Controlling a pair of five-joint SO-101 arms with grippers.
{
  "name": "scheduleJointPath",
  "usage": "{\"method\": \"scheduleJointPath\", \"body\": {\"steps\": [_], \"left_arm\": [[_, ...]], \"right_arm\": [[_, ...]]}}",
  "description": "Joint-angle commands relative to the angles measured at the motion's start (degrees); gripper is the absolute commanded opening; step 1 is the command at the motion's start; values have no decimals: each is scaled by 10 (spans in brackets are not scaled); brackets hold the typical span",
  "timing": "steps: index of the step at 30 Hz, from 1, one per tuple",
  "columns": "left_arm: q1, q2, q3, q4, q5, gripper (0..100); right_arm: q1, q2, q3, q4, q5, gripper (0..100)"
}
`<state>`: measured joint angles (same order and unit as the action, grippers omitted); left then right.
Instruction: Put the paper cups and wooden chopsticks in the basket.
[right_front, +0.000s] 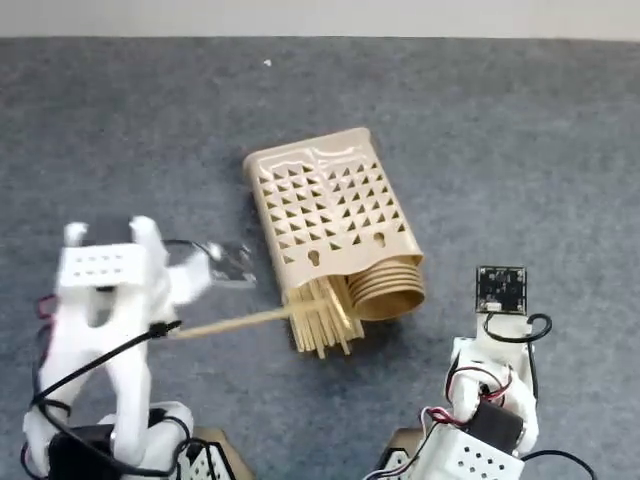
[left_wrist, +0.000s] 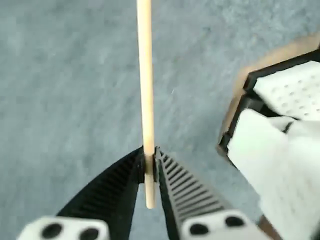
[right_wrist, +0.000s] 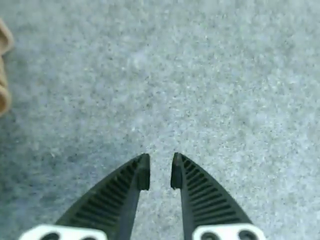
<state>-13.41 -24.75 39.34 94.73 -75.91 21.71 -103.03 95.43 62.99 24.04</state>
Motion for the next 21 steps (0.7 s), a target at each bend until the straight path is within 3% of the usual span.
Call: {"method": "scheduleJointPath", "body": {"steps": [1,7,13,17,21], "left_arm": [[-73,-8,-114,59,-266,4],[-92,-8,-89,61,-267,4],[-47,-65,15,62,-211,4],[36,-144,78,62,-118,4],[123,-199,88,62,24,4]], "right_arm": [[5,-5,72,-10,5,88],[5,-5,72,-10,5,88],[5,-5,72,-10,5,88],[-10,-5,72,-9,5,88],[-10,-5,72,-9,5,88]]}}
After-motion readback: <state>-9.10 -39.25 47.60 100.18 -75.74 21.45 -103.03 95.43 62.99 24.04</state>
